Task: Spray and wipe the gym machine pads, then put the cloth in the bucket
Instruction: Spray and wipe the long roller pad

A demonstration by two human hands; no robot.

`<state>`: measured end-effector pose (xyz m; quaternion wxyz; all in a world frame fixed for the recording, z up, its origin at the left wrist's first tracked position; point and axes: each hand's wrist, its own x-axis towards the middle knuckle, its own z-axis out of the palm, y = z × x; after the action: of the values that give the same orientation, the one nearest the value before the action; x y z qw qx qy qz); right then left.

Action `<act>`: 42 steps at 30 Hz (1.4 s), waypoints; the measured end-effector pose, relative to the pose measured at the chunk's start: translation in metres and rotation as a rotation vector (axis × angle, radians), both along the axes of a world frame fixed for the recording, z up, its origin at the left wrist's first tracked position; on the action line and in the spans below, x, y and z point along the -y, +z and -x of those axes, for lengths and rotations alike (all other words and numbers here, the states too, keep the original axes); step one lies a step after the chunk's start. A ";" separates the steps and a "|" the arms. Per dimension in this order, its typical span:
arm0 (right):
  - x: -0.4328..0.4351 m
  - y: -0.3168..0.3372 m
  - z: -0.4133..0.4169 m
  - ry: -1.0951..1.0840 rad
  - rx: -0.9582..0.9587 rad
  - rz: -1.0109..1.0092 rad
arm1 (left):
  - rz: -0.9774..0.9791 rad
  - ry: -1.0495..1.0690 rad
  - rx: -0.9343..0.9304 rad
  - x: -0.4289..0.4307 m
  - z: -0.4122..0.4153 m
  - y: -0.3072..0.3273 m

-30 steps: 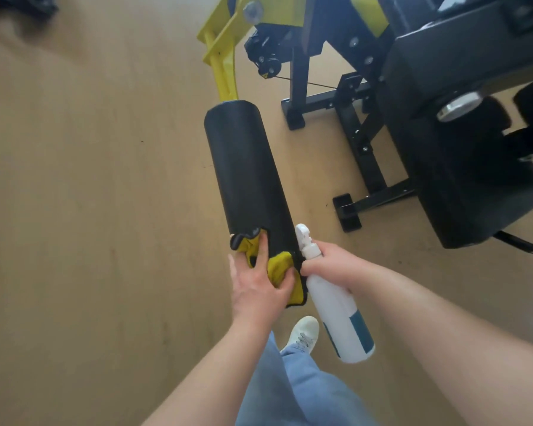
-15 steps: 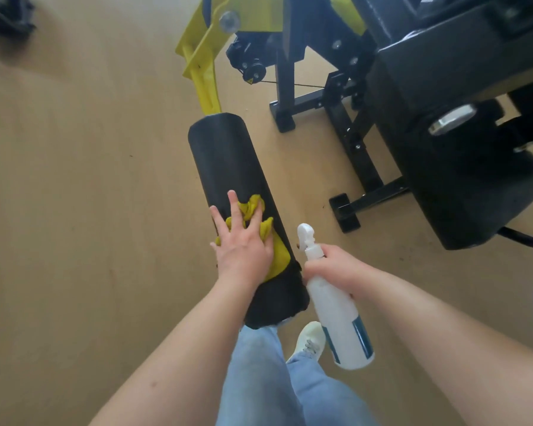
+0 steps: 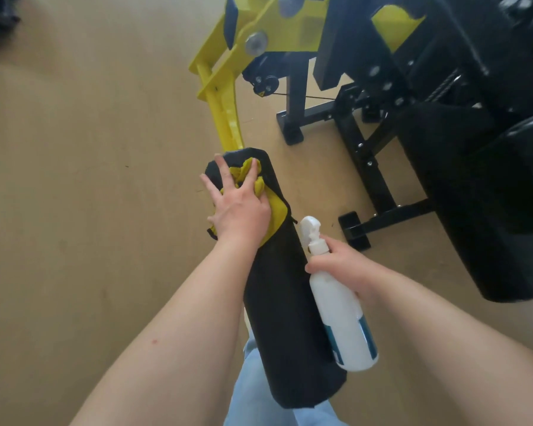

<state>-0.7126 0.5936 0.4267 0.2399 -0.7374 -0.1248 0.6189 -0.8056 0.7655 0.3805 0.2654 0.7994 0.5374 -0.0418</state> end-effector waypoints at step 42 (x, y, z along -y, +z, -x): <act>-0.097 0.052 0.026 0.083 0.051 0.030 | 0.348 0.757 0.458 -0.011 0.105 0.043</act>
<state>-0.7385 0.6901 0.4791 0.1997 -0.7508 -0.1520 0.6110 -0.9110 0.7763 0.4236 0.5037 0.4798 0.7035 0.1456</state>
